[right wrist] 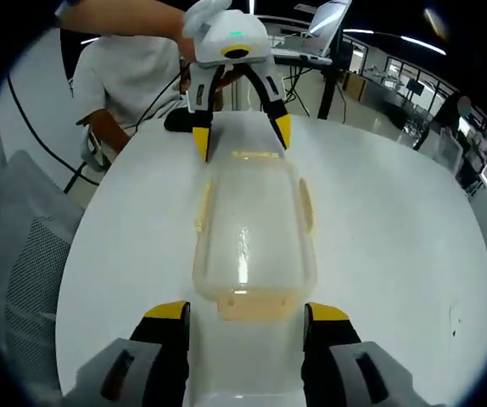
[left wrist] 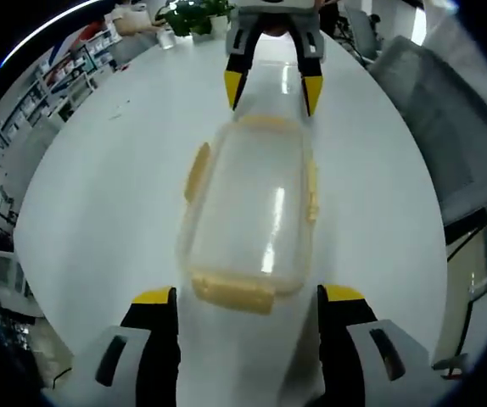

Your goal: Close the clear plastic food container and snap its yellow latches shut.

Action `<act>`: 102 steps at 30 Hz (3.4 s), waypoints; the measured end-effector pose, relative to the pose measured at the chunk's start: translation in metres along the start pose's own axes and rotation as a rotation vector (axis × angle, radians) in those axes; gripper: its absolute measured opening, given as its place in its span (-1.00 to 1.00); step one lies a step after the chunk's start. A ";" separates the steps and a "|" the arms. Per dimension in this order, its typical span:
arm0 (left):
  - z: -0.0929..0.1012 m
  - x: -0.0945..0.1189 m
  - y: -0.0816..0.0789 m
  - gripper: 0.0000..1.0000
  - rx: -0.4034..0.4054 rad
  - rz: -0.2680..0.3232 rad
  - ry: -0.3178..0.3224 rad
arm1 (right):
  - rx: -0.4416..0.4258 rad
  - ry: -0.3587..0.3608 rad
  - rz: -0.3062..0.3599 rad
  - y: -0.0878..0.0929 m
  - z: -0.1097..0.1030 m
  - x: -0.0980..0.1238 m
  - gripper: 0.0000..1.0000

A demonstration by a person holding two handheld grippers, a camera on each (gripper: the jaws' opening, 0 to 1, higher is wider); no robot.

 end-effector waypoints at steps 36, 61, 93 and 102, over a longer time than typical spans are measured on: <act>-0.010 -0.008 0.000 -0.06 -0.071 -0.044 0.117 | 0.020 -0.008 -0.048 0.003 0.006 -0.019 -0.17; -0.013 -0.008 -0.001 -0.23 -0.046 -0.109 0.108 | 0.030 -0.017 -0.048 0.002 0.007 -0.018 -0.26; -0.012 -0.006 0.000 -0.28 -0.002 -0.124 0.078 | 0.072 -0.025 -0.125 0.001 0.009 -0.019 -0.32; -0.004 0.006 -0.006 -0.29 0.027 -0.139 0.079 | 0.084 -0.016 -0.101 -0.005 0.009 -0.007 -0.32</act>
Point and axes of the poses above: the point that each gripper's makers call its tool centre point, and the gripper's own axes: x roughly backward along the fingers, z roughly to its right, y roughly out of its underside, the point moved 3 cm from there along x, roughly backward along the fingers, and after that the axes turned 15 degrees about y, right-handed, at the moved point
